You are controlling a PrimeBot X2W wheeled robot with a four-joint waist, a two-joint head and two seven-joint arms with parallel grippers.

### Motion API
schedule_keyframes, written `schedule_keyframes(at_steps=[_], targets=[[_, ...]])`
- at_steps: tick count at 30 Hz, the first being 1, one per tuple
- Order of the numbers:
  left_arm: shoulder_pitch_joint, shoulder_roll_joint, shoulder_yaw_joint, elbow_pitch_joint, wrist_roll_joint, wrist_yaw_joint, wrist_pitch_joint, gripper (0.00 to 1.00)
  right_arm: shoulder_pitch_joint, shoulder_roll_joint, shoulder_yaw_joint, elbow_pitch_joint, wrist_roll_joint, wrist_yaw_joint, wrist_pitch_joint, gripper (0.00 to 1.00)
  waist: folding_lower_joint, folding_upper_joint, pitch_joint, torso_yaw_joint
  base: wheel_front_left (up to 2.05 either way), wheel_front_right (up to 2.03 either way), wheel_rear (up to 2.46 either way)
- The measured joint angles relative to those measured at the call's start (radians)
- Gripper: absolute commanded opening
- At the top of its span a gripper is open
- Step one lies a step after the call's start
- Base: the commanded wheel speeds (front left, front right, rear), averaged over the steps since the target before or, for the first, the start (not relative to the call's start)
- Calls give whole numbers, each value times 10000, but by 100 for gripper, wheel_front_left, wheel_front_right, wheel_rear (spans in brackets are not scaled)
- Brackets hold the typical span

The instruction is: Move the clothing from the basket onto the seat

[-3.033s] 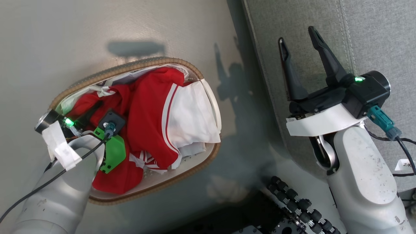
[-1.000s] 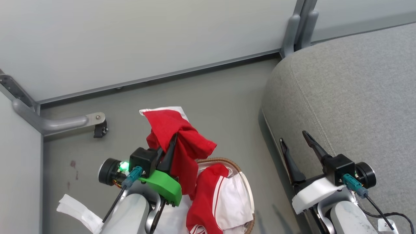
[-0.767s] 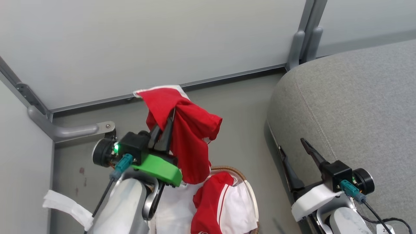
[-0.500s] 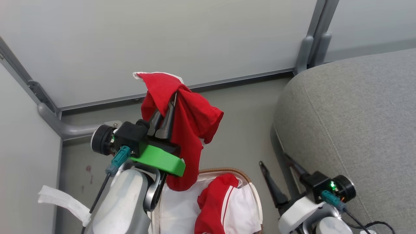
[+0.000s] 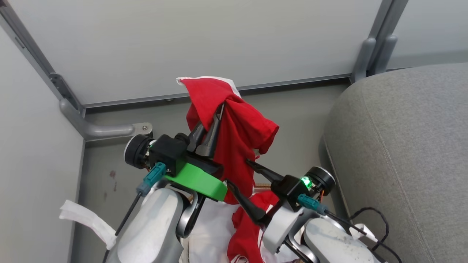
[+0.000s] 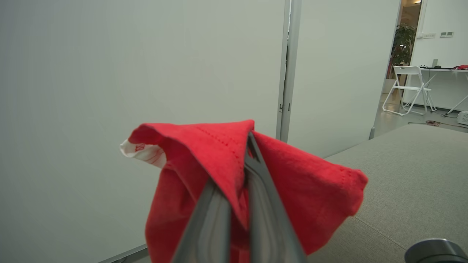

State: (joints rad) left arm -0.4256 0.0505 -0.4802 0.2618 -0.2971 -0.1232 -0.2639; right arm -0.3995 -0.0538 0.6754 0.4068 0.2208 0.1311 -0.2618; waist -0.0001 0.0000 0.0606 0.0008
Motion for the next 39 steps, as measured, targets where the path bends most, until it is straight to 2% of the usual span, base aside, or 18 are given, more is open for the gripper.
schedule_keyframes(at_steps=[4, 12, 30, 39], targets=[[-106, 0, -491, -42, -198, 56, 0, 0, -508, 19, -182, 596, -205, 0, 0, 100, 0, 0, 72, 296, 0, 0, 0], [-345, 4, -1275, -88, -575, 267, 0, 0, -733, 44, -245, 742, -17, 0, 0, 100, 0, 0, 155, 705, 0, 0, 0], [-597, 2, -1490, -92, -690, 384, 0, 0, -528, 48, -1127, 1233, -337, 0, 0, 100, 1, 0, 358, 789, 0, 0, 0], [-625, 2, -2029, -297, -805, 370, 0, 0, -746, 46, -1210, 1200, -236, 0, 0, 100, 0, 0, 409, 994, 0, 0, 0]])
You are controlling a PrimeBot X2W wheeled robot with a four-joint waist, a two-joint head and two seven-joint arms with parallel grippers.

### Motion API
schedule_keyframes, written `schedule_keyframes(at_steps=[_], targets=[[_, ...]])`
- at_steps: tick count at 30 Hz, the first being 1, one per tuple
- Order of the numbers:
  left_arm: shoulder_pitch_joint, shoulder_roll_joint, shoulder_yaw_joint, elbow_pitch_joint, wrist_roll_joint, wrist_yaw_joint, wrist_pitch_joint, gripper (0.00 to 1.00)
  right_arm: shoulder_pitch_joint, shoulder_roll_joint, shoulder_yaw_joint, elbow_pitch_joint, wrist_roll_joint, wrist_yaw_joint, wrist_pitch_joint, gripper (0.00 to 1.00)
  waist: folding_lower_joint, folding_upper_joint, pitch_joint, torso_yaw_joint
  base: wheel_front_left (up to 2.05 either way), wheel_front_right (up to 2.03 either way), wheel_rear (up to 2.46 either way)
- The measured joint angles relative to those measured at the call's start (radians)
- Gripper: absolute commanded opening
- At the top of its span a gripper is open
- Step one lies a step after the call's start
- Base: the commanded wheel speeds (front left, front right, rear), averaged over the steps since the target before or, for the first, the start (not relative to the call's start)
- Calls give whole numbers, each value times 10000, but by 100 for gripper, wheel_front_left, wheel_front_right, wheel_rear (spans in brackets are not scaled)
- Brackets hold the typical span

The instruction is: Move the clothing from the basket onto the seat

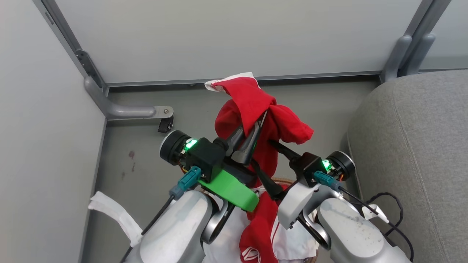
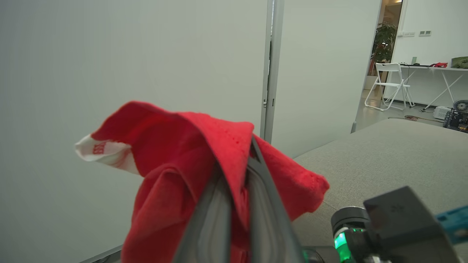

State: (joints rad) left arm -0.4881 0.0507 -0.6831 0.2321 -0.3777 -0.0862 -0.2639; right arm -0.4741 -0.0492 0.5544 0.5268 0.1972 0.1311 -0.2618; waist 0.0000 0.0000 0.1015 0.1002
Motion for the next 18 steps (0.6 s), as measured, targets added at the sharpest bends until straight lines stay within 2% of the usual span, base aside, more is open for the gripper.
schedule_keyframes(at_steps=[5, 6, 7, 8, 9, 10, 18], targets=[[-26, 0, -351, -113, -88, -2, 0, 0, -180, 0, -54, 59, 50, 0, 0, 100, 0, 0, 37, 155, 0, 0, 0], [-42, 2, -403, -136, -94, 0, 0, 0, -226, -2, -75, 73, 63, 0, 0, 98, 0, 0, 44, 190, 0, 0, 0], [-67, 2, -466, -148, -132, 2, 0, 0, -294, 0, -102, 86, 73, 0, 0, 91, 0, 0, 50, 224, 0, 0, 0], [-95, 2, -520, -151, -176, 15, 0, 0, -346, 2, -125, 94, 100, 0, 0, 57, 0, 0, 56, 250, 0, 0, 0], [-124, 2, -568, -161, -184, 23, 0, 0, -392, 2, -134, 119, 125, 0, 0, 34, 0, 0, 63, 282, 0, 0, 0], [-137, 2, -608, -165, -203, 31, 0, 0, -410, 0, -125, 148, 144, 0, 0, 0, 0, 0, 66, 312, 0, 0, 0], [-152, 2, -593, -33, -309, 117, 0, 0, -510, 2, -23, 360, 341, 0, 0, 0, 0, 0, 85, 391, 0, 0, 0]])
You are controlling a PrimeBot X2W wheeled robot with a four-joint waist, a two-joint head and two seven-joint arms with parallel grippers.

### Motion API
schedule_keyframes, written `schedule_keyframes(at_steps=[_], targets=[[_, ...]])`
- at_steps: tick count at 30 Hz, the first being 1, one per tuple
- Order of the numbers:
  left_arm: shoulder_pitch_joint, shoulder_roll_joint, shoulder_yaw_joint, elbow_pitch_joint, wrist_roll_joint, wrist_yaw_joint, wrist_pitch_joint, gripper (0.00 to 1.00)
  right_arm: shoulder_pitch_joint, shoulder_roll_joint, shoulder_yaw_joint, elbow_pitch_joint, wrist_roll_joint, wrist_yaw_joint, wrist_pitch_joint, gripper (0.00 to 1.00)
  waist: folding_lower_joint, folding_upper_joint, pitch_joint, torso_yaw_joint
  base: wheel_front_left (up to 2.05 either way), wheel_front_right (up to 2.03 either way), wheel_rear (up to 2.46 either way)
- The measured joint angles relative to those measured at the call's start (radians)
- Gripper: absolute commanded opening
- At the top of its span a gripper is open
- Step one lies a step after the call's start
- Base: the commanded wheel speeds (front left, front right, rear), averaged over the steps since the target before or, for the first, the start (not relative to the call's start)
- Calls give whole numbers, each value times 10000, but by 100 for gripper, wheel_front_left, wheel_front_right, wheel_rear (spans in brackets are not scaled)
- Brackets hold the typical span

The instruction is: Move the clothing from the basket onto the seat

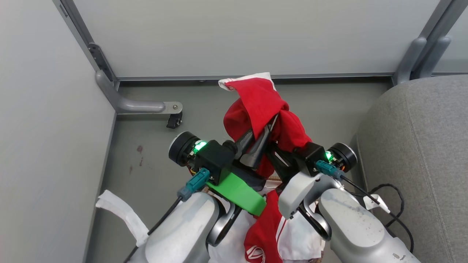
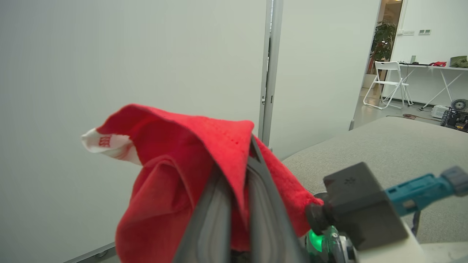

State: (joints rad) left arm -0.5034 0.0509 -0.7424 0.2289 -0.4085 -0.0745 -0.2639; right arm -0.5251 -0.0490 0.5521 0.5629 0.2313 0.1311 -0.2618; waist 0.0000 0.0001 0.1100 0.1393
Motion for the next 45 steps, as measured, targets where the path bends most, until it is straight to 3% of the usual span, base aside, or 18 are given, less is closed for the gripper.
schedule_keyframes(at_steps=[8, 9, 10, 18, 24, 37, 45], targets=[[0, 0, 339, 161, 52, 44, 0, 0, 14, 0, 15, -48, 59, 0, 0, 0, 0, 0, -23, -229, 0, 0, 0], [8, -4, 441, 169, 42, 102, -2, 65, 18, -2, 15, -136, 79, 0, 0, 0, 0, 0, -22, -271, 0, 0, 0], [11, -8, 502, 228, 29, 134, -6, 100, 30, -4, 17, -221, 113, 0, 0, 0, 0, 0, -21, -305, 0, 0, 0], [300, 0, 1425, 874, 623, 184, -6, 100, 568, -2, -249, -1212, 253, 0, 2, 0, 0, 0, 15, -874, 0, 0, 0], [682, 105, 2343, 1220, 1112, -15, -6, 100, 1081, -2, -508, -1994, 276, 0, 0, 0, 0, 0, 52, -1694, 0, 0, 0], [1449, 209, 3384, 1104, 1906, -418, -8, 100, 2179, -13, -1202, -3210, 75, 0, 0, 0, 0, 0, 144, -4173, 0, 0, 0], [1502, 174, 3526, 924, 2196, -499, -6, 100, 2308, -67, -1705, -3680, -58, 0, 0, 0, 0, 0, 355, -5663, 0, 0, 0]])
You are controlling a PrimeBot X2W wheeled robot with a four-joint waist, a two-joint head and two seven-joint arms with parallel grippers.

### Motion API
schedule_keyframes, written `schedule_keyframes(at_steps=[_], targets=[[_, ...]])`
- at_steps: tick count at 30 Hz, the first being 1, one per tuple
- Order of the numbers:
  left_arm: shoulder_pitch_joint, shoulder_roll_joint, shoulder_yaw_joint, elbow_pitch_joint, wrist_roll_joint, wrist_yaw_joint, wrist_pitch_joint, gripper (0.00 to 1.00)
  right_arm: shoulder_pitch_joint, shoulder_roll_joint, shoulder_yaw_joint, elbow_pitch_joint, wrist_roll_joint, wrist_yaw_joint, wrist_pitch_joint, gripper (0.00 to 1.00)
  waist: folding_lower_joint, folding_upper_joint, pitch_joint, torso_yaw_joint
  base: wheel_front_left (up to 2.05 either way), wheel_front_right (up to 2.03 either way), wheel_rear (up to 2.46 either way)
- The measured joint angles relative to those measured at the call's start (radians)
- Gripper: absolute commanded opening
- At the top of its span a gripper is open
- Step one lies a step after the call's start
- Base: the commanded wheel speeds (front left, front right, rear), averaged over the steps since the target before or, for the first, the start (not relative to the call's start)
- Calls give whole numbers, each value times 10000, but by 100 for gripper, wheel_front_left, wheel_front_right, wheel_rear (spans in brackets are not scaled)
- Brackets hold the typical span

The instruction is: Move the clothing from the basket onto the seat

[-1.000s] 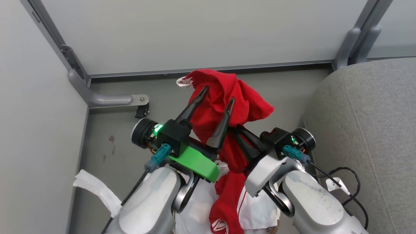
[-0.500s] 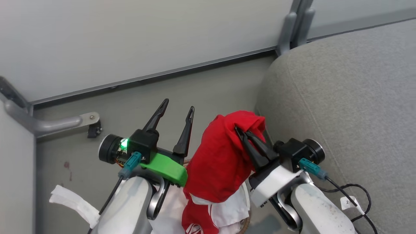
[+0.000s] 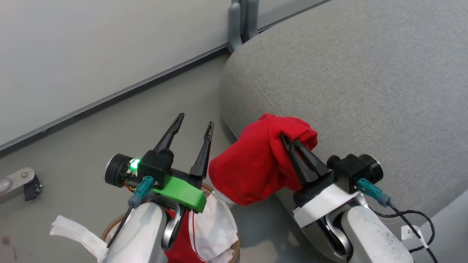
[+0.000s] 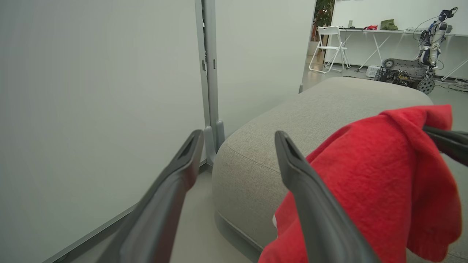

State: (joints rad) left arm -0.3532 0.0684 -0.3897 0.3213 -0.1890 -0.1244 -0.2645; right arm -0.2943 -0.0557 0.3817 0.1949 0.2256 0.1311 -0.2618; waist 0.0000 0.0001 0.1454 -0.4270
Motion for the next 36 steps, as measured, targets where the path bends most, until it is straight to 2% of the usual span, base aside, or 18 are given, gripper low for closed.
schedule_keyframes(at_steps=[7, 15, 17, 23, 30, 33, 36], targets=[[-25, -71, -395, -196, 33, -46, 0, 100, -213, -456, -1296, -560, -86, 0, 0, 0, 0, 0, 441, -832, 0, 0, 0], [-463, 397, -1080, -627, -40, -48, 0, 100, -2266, -1384, -2362, -514, -410, 0, 0, 0, 0, 0, 1462, -1002, 0, 0, 0], [-796, 621, -1475, -755, -123, -48, 0, 100, -3179, -1570, -2974, -63, -412, 0, 0, 0, 0, 0, 1935, -903, 0, 0, 0], [-1605, 959, -2090, -957, -364, -50, 0, 100, -5074, -2098, -3800, 945, -685, 0, 0, 0, 0, 0, 2921, -506, 0, 0, 0], [-2405, 1200, -2765, -1127, -527, -50, 0, 100, -6581, -2362, -5056, 2533, -1517, 2, 0, 0, 1, 0, 4062, 163, 0, 0, 0], [-2612, 1244, -2809, -1158, -587, -50, -2, 100, -6762, -2326, -5551, 3243, -1766, 2, 0, 0, 1, 0, 4476, 495, 0, 0, 0], [-2701, 1267, -2750, -1158, -619, -50, 0, 100, -6729, -2015, -6140, 3758, -1820, 2, 0, 0, 1, 0, 4836, 828, 0, 0, 0]])
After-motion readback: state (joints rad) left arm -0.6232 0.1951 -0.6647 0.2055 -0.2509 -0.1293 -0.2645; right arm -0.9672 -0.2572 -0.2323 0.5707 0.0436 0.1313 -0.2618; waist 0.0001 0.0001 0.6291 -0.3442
